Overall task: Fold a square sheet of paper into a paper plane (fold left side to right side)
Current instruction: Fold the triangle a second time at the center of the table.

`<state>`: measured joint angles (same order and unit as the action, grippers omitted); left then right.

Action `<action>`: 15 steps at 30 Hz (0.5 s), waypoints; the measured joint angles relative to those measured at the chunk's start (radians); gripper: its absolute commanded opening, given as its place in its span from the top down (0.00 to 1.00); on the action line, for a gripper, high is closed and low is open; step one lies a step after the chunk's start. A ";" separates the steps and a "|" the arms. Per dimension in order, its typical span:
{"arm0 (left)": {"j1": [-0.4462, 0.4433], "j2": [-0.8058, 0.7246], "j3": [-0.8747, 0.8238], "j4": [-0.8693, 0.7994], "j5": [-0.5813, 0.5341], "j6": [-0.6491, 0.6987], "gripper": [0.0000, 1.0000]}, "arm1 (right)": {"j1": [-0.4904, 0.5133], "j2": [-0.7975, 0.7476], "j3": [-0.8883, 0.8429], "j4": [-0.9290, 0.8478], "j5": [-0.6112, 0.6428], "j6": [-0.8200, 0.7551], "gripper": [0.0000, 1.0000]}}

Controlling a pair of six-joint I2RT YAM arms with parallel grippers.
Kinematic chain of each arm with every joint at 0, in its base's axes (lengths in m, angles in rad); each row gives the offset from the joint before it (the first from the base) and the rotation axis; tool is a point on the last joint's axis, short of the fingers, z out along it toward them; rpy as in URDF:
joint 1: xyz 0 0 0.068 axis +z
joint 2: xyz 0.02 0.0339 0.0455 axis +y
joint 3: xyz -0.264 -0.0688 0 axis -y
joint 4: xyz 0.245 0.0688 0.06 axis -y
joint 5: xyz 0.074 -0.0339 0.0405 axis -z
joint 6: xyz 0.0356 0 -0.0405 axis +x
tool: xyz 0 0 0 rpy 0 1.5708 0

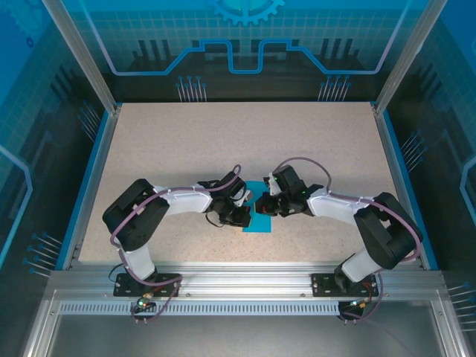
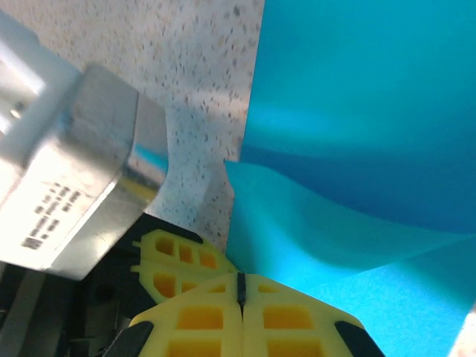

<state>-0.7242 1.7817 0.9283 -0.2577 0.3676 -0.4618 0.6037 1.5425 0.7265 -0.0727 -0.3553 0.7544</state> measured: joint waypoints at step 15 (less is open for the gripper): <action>0.001 0.001 0.000 -0.002 0.000 0.000 1.00 | 0.032 0.112 0.009 0.013 -0.028 0.000 1.00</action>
<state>-0.7235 1.7824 0.9283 -0.2600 0.3676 -0.4618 0.6361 1.6543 0.7353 -0.0601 -0.3836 0.7544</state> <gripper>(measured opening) 0.060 0.044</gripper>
